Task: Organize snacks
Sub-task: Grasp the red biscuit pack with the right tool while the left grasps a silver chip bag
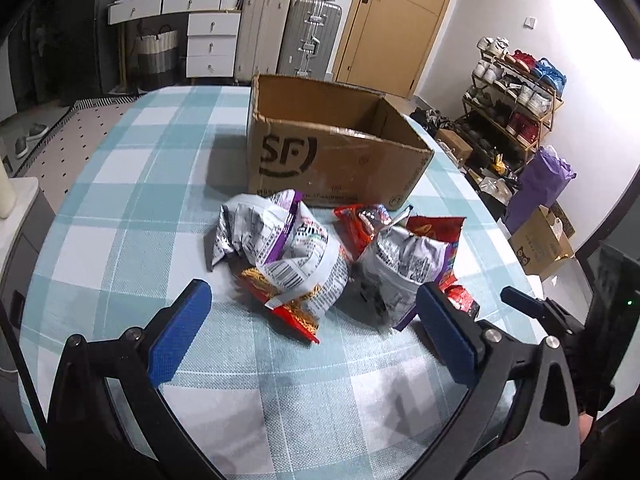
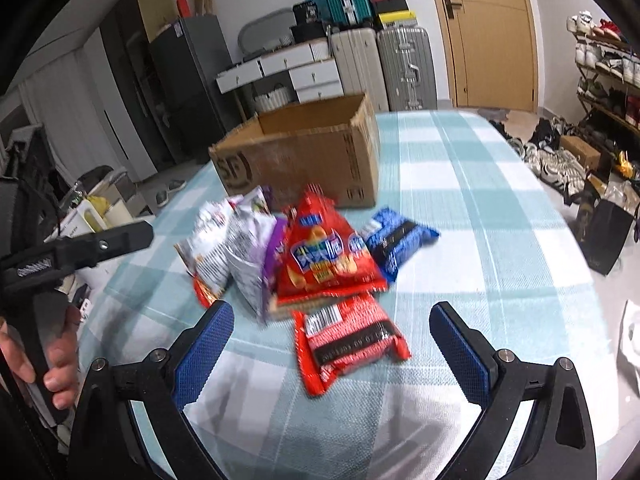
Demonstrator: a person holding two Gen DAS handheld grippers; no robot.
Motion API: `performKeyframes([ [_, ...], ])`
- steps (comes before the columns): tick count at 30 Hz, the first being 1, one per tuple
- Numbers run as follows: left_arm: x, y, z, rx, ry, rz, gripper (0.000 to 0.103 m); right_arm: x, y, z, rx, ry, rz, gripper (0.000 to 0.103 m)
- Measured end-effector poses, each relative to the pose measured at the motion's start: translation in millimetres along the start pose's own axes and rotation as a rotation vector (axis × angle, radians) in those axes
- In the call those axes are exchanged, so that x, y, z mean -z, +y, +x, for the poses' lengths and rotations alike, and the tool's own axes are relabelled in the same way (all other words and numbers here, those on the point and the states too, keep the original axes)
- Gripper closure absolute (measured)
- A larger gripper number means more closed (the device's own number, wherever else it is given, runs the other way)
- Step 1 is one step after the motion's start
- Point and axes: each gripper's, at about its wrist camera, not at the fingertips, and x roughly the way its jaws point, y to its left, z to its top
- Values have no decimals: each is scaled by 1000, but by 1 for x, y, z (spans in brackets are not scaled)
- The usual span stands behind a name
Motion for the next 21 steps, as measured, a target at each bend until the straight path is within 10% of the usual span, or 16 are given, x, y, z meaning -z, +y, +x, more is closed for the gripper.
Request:
performKeyframes([
  [10, 2, 7, 14, 0, 30, -14, 1, 12, -2, 31, 39, 72, -50, 4],
  [21, 4, 11, 22, -5, 43, -25, 1, 15, -2, 48, 37, 117, -73, 53],
])
